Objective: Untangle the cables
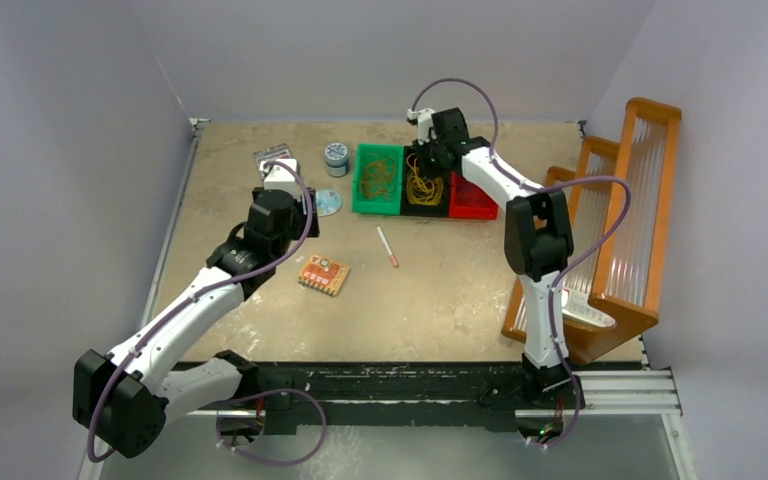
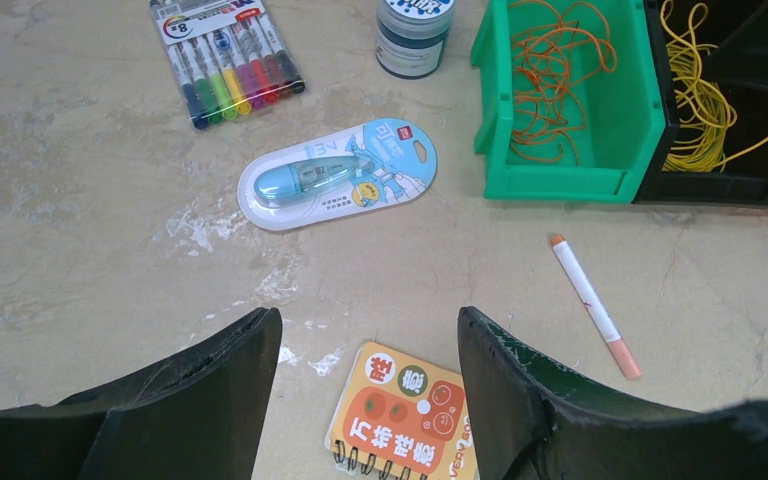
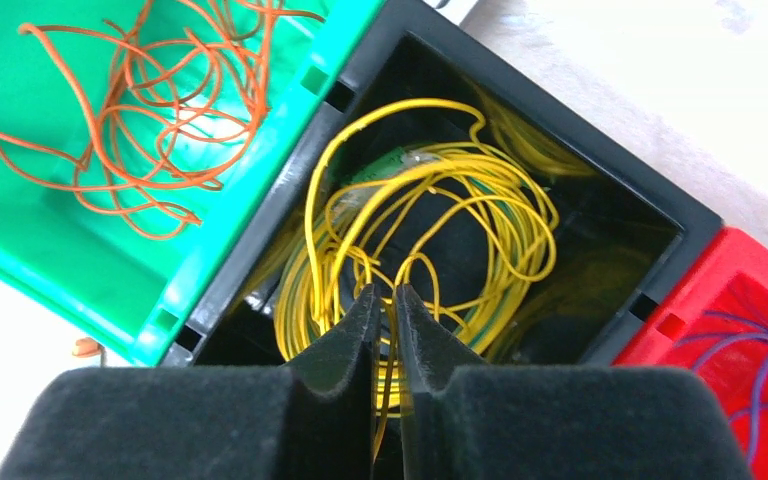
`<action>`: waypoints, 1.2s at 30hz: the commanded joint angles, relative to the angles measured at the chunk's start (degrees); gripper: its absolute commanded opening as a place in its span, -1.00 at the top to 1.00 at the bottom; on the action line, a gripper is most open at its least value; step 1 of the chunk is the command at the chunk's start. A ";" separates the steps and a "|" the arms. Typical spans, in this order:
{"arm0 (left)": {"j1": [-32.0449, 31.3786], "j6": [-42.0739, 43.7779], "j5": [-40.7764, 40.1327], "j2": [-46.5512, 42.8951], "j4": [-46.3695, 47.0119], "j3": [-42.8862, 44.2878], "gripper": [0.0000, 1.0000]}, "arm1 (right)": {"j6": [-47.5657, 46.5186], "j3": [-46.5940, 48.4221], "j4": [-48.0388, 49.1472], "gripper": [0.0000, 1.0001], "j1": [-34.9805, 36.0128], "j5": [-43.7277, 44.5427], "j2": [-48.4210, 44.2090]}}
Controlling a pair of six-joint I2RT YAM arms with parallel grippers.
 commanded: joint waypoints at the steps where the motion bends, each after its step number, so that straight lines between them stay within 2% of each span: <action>1: 0.39 -0.56 -0.05 -0.80 1.02 2.47 -0.28 | 0.40 -1.56 3.32 0.71 0.01 6.16 -6.81; 10: 0.39 -0.65 -0.06 -0.80 1.00 2.49 -0.28 | -0.50 -2.71 4.30 0.44 0.05 10.39 -10.31; 18: 0.39 -0.63 0.13 -0.66 1.04 2.59 -0.28 | -0.89 -2.99 3.83 0.41 -0.04 11.57 -10.64; 24: 0.39 -0.64 0.09 -0.72 0.95 2.45 -0.28 | -1.51 -1.75 0.73 0.35 -0.44 17.48 -9.94; 36: 0.39 -0.65 0.39 -0.44 1.03 2.52 -0.28 | -2.23 0.62 -6.38 0.29 -1.77 15.85 -7.16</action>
